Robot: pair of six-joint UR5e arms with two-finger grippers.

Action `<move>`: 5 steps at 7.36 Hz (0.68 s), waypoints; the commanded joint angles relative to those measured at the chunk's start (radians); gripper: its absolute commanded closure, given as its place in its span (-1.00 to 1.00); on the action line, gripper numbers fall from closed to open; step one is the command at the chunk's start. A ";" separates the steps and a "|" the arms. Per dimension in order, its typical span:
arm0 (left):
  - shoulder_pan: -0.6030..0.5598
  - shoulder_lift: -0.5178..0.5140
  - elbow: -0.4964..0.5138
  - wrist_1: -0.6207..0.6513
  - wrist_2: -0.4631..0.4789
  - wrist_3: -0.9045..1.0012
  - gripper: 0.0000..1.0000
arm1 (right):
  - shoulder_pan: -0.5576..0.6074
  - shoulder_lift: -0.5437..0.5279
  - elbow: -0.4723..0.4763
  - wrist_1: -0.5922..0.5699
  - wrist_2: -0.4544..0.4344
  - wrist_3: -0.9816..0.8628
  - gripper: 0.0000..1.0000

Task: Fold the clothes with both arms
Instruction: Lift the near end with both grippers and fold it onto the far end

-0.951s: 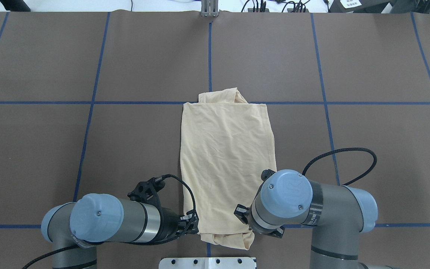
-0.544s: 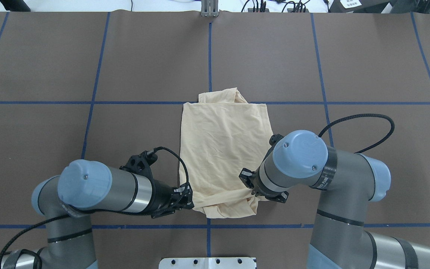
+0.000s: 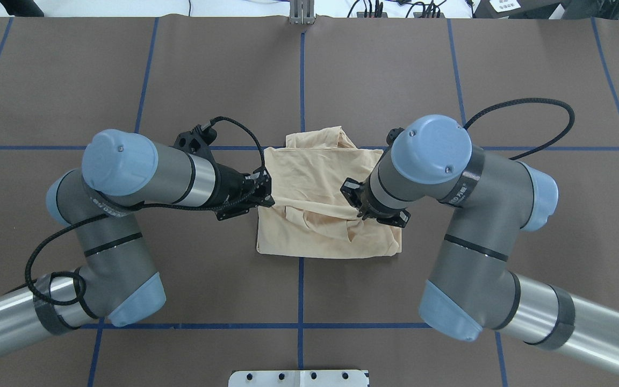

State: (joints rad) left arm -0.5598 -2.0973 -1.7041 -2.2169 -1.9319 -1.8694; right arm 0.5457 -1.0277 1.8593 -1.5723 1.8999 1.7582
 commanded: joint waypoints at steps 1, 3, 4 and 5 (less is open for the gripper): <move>-0.064 -0.068 0.105 -0.004 -0.015 0.039 1.00 | 0.071 0.076 -0.110 0.000 0.002 -0.031 1.00; -0.069 -0.102 0.254 -0.125 -0.012 0.052 1.00 | 0.086 0.136 -0.308 0.152 -0.001 -0.037 1.00; -0.077 -0.119 0.323 -0.179 -0.012 0.053 1.00 | 0.100 0.138 -0.340 0.193 0.002 -0.039 1.00; -0.090 -0.133 0.343 -0.187 -0.012 0.053 1.00 | 0.117 0.146 -0.345 0.193 0.004 -0.039 1.00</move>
State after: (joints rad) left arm -0.6369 -2.2111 -1.4121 -2.3690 -1.9437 -1.8176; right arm 0.6432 -0.8927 1.5443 -1.4085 1.9017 1.7201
